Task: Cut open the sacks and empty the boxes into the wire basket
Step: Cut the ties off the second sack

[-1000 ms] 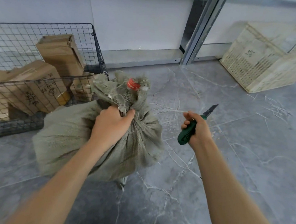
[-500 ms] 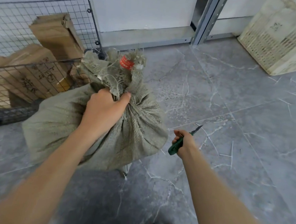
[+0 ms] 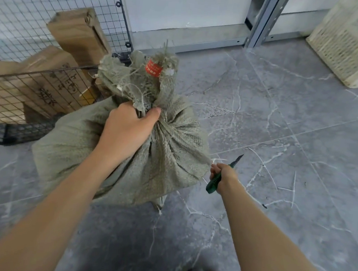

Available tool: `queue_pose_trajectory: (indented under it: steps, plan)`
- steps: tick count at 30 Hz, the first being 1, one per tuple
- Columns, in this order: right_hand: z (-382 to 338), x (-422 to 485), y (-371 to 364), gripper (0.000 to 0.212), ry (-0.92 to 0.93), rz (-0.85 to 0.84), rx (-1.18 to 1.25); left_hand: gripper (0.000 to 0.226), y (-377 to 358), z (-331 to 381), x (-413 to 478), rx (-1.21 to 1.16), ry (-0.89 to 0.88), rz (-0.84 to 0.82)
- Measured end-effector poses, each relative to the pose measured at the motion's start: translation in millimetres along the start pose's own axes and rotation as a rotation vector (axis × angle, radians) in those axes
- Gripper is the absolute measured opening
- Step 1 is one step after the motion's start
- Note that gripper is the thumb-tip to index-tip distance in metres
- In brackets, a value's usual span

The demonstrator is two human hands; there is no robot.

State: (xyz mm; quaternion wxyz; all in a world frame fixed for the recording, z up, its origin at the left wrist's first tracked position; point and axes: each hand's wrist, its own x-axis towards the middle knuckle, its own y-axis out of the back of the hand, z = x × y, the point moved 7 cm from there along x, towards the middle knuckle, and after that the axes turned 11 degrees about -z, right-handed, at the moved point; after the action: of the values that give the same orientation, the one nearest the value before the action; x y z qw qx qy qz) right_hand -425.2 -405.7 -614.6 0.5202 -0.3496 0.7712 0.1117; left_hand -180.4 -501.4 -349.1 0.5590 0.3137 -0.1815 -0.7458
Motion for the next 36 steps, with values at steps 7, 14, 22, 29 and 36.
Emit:
queue_pose_trajectory:
  steps: [7, 14, 22, 29, 36]
  plan:
    - [-37.8, -32.1, -47.6, 0.015, 0.155, -0.184, -0.245, 0.053, 6.0, 2.2, -4.6, -0.071, -0.035, -0.005]
    - [-98.8, -117.4, -127.6, 0.006, 0.479, -0.385, -0.653, 0.046, 37.4, 6.1, -11.3, -0.221, -0.066, 0.031]
    - [-102.8, -236.6, -215.7, 0.004, 0.516, -0.905, -0.711, 0.035, 54.3, 12.5, -18.9, -0.245, -0.182, 0.021]
    - [-81.7, -288.7, -248.2, 0.016, 0.548, -1.013, -0.996, 0.01, 83.7, 7.8, -24.0, -0.39, -0.266, 0.047]
    - [-81.1, -305.6, -262.7, 0.03, 0.575, -0.977, -0.862, 0.026, 103.2, 25.2, -37.0, -0.514, -0.458, -0.02]
